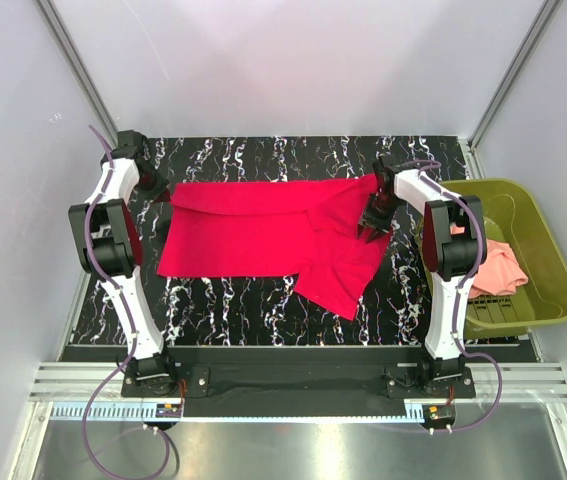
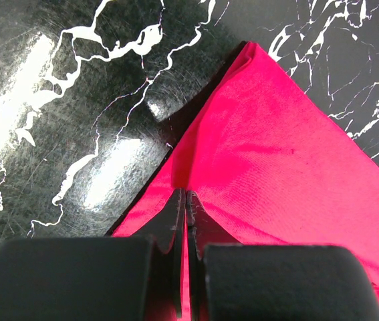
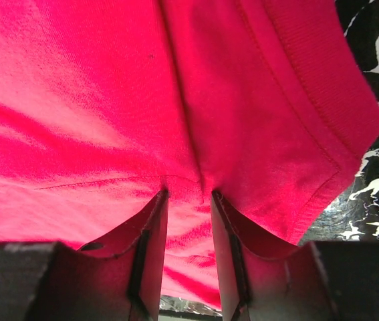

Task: Fold and stack the t-shirts
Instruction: Fold the tshirt

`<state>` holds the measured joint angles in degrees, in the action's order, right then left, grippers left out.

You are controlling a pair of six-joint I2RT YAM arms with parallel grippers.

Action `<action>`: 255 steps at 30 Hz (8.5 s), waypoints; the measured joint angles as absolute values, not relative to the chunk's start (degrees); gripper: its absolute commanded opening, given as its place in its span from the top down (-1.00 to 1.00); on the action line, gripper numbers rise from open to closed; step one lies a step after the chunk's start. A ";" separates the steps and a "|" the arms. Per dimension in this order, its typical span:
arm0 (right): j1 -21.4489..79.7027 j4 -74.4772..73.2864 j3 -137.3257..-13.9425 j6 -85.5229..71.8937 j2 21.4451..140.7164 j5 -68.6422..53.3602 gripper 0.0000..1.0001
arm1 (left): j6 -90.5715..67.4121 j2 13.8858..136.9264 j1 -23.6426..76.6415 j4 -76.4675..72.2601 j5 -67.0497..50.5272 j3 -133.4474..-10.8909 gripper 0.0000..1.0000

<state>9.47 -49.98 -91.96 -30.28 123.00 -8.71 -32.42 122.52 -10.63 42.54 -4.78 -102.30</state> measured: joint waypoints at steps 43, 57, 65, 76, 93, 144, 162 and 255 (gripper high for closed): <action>7.79 -56.86 -101.56 -25.15 122.52 -8.21 -0.20 | -32.60 120.84 -10.63 38.87 -9.02 -100.64 1.00; 18.81 -51.62 -76.84 -25.56 110.37 -7.07 -0.03 | -32.40 120.09 -10.61 39.05 -8.95 -99.66 1.00; 19.57 -50.81 -67.42 -28.34 104.33 -9.15 -0.07 | -32.34 118.83 -10.63 39.09 -8.86 -98.08 1.00; 11.25 -54.19 -97.82 -28.01 110.28 -7.75 0.05 | -32.45 118.21 -10.63 38.33 -9.04 -97.58 1.00; 8.62 -53.80 -101.01 -25.87 124.92 -7.66 0.22 | -33.45 118.21 -10.61 37.39 -9.91 -96.84 1.00; 8.27 -55.59 -109.36 -26.02 126.54 -8.67 1.00 | -33.45 118.21 -10.63 36.91 -9.98 -95.98 1.00; 1.61 -50.41 -136.75 -27.55 129.64 -14.04 1.00 | -39.77 120.53 -10.66 21.82 -17.17 -101.78 1.00; -2.24 -56.49 -113.73 -24.03 129.75 -22.94 0.93 | -32.99 126.15 -14.04 36.69 -18.22 -99.24 1.00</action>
<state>-2.24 -56.49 -113.73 -24.03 129.75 -22.94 -32.99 126.15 -14.04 36.69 -18.22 -99.24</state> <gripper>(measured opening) 0.025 0.008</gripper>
